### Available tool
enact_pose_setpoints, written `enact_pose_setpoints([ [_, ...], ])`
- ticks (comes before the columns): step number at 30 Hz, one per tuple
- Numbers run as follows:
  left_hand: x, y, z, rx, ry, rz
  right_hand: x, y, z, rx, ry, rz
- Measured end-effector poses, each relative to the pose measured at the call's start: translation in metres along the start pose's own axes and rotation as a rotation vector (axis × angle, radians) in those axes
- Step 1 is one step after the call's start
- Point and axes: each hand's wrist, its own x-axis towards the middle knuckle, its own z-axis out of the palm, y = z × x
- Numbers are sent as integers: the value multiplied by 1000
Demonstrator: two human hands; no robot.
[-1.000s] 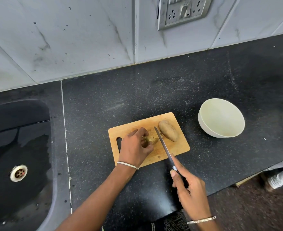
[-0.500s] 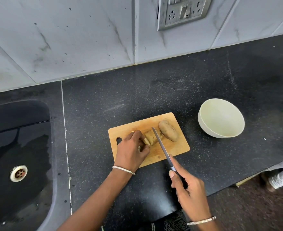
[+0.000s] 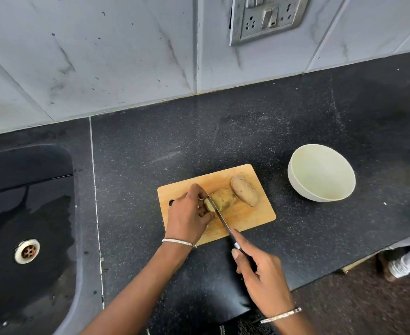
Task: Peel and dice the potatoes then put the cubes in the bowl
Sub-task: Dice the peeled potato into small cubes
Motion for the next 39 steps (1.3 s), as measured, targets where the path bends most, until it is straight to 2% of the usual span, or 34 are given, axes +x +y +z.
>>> enact_pose_setpoints([
  [7, 1, 4, -3, 24, -14, 7, 1, 1, -1, 39, 46, 5],
  [25, 7, 5, -8, -4, -27, -21, 4, -8, -5, 29, 24, 20],
  [30, 19, 13, -15, 76, 112, -41, 3, -11, -10, 77, 63, 28],
  [34, 31, 17, -13, 195, 38, -32, 0, -10, -13, 98, 67, 50],
  [39, 37, 15, -10, 227, 25, -47, -3, -11, -13, 96, 73, 39],
])
